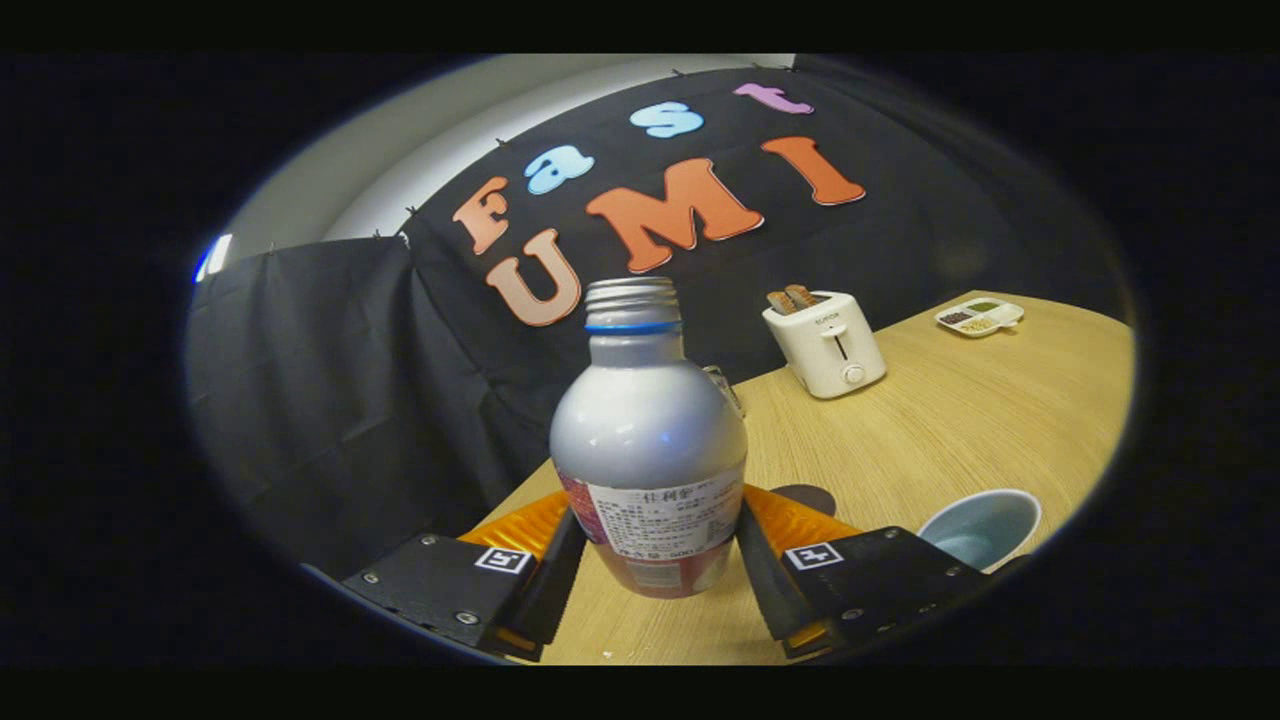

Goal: Take the bottle from table, then pour the juice into the cup, finally place the bottle on the coaster

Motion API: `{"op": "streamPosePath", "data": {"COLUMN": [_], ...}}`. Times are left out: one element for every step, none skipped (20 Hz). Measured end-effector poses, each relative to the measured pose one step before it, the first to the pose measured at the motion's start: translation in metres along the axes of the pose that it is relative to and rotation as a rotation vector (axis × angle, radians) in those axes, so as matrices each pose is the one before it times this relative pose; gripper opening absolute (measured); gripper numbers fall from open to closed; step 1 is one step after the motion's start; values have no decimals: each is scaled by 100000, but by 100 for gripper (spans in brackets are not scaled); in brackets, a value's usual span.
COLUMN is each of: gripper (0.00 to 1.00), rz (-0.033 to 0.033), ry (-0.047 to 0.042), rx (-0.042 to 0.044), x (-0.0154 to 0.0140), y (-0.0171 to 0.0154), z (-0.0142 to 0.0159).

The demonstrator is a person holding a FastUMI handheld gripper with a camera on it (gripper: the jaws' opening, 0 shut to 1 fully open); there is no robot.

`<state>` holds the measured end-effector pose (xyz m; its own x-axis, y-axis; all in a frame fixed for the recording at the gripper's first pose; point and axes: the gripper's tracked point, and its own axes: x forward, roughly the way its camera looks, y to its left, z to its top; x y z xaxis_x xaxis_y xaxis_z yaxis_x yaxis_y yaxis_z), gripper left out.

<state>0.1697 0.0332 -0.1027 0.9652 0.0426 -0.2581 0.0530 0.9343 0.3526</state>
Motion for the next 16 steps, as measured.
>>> {"op": "streamPosePath", "data": {"gripper": [77, 77, 77, 77, 77, 77, 77, 77, 77, 77, 77, 77, 77, 77, 77, 77], "rz": [-2270, -2165, -2166, -1964, -1700, -1199, -1783, -1830, -1876, -1511, -1521, -1431, -1299, 271, 1123, 108], "ry": [-1000, -1069, -859, -443, -272, -314, -347, -121, -141, -332, -8, -163, 847, 1537, 546, -109], "rx": [-3194, -3460, -3203, -2406, -836, -852, -1478, -1851, -1548, -1216, -1261, -721, -625, 377, -453, -676], "x": [787, 754, 737, 705, 664, 730, 709, 569, 570, 556, 576, 454, 405, 298, 320, 256], "y": [-462, -472, -508, -551, -387, -293, -413, -508, -409, -435, -454, -386, -210, 128, 481, 130], "z": [131, 143, -78, -181, -115, -227, -254, -184, -99, -149, -277, -218, -499, -663, -240, -83]}}
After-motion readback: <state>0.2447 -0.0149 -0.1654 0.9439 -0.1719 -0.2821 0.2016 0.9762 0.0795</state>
